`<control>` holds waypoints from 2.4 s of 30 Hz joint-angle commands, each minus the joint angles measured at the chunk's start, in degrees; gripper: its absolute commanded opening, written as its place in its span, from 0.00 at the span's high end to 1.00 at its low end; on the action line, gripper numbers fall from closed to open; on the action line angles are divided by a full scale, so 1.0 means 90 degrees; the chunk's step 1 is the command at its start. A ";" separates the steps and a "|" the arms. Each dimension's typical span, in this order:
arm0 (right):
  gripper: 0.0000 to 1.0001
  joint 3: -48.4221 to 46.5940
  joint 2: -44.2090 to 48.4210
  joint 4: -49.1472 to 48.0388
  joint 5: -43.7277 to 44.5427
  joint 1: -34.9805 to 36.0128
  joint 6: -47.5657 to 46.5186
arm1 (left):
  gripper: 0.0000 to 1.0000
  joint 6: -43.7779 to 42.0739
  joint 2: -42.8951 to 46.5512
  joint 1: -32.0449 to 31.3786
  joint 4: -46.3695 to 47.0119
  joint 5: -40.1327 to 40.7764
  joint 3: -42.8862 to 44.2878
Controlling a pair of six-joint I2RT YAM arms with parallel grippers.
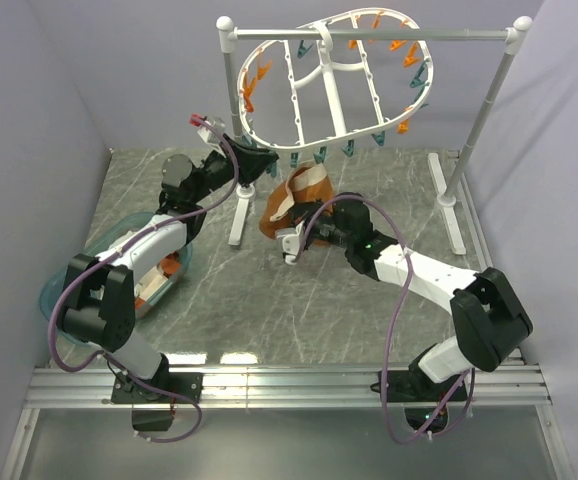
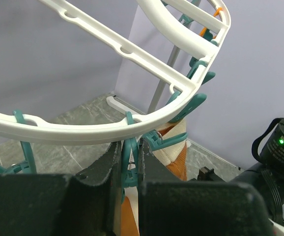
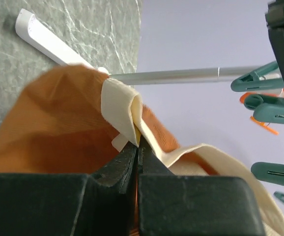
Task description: Clip the underwear to the hanger
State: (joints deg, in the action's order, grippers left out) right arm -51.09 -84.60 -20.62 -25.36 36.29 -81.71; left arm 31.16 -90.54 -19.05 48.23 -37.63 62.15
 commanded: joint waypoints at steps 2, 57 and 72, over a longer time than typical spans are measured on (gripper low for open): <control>1.00 -0.0446 -0.0005 0.0153 0.0075 0.0001 0.0447 | 1.00 0.0151 0.0080 -0.0100 0.0188 -0.0711 0.0125; 1.00 -0.2351 -0.0327 0.1110 -0.0053 -0.0136 0.2214 | 1.00 0.1099 -0.0155 -0.0012 0.1155 -0.2186 0.0008; 1.00 -0.2087 -0.0112 0.1315 -0.0336 -0.0175 0.1872 | 1.00 0.1148 -0.0233 0.0007 0.1409 -0.2196 0.0224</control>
State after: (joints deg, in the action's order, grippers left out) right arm -69.78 -88.42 -7.75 -26.89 35.03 -64.40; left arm 42.70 -92.84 -18.17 57.17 -49.71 62.17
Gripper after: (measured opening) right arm 0.010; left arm 0.138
